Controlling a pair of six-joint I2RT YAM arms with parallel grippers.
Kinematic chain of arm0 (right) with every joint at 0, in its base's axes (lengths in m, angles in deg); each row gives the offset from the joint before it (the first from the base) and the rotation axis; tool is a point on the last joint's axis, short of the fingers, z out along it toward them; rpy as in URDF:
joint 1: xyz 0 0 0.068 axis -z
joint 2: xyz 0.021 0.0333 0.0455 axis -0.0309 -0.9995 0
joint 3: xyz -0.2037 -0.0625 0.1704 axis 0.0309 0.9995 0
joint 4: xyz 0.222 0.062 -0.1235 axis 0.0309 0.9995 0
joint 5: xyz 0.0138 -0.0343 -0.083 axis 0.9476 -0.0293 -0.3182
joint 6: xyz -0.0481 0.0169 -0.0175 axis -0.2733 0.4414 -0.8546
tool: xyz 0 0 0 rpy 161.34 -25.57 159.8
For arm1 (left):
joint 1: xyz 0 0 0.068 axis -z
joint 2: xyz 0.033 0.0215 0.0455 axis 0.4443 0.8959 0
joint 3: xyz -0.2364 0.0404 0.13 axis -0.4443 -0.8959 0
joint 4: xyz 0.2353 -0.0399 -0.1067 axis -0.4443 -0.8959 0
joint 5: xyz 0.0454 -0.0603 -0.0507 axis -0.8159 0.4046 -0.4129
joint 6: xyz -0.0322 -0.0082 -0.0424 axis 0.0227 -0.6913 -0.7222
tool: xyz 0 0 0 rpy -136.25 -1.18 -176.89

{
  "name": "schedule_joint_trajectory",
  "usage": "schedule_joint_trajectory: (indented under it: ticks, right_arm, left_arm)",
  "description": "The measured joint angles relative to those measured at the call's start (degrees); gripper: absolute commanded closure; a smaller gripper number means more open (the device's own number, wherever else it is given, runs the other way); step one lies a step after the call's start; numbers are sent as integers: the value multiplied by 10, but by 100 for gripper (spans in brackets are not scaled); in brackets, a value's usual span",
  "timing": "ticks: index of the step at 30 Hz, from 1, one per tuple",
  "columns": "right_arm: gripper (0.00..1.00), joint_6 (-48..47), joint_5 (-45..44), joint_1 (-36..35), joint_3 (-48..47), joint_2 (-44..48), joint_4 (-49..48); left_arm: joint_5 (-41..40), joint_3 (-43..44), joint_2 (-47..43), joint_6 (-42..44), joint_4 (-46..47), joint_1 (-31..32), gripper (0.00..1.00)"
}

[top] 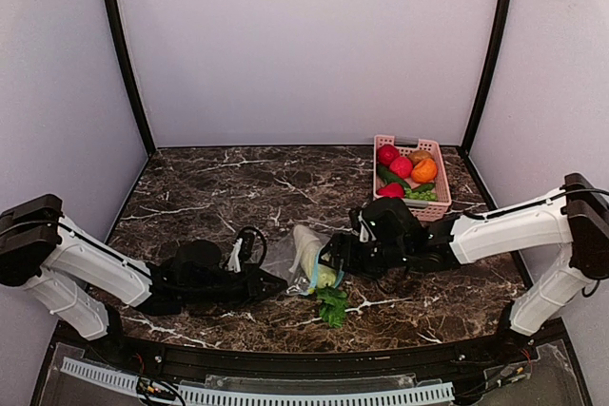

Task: Place the food in the zip-top bag and seal the zipper
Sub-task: Hold the zipper food storage bag at the center of the board, then adjust the fake vegetable in the zipper food storage bag.

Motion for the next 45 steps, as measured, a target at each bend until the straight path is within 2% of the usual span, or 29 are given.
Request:
schedule_joint_trajectory:
  ticks: [6,14,21,28,37,45]
  right_arm:
    - [24,-4,5,-7,51,62,18]
    - [47,-42,16,-11,75,96,22]
    - [42,-46,20,-19,88,85,7]
    - [59,-39,20,-21,141,77,-37]
    - [68,-45,29,-23,143,24,-112]
    - [69,-65,46,-32,105,-38,-157]
  left_arm:
    - [0,0,0,0,-13,0,99]
    - [0,5,0,1,-25,0,99]
    - [0,5,-2,1,-38,0,99]
    - [-4,5,-21,6,-61,0,99]
    - [-6,5,-27,9,-74,0,99]
    - [-6,5,-32,10,-82,0,99]
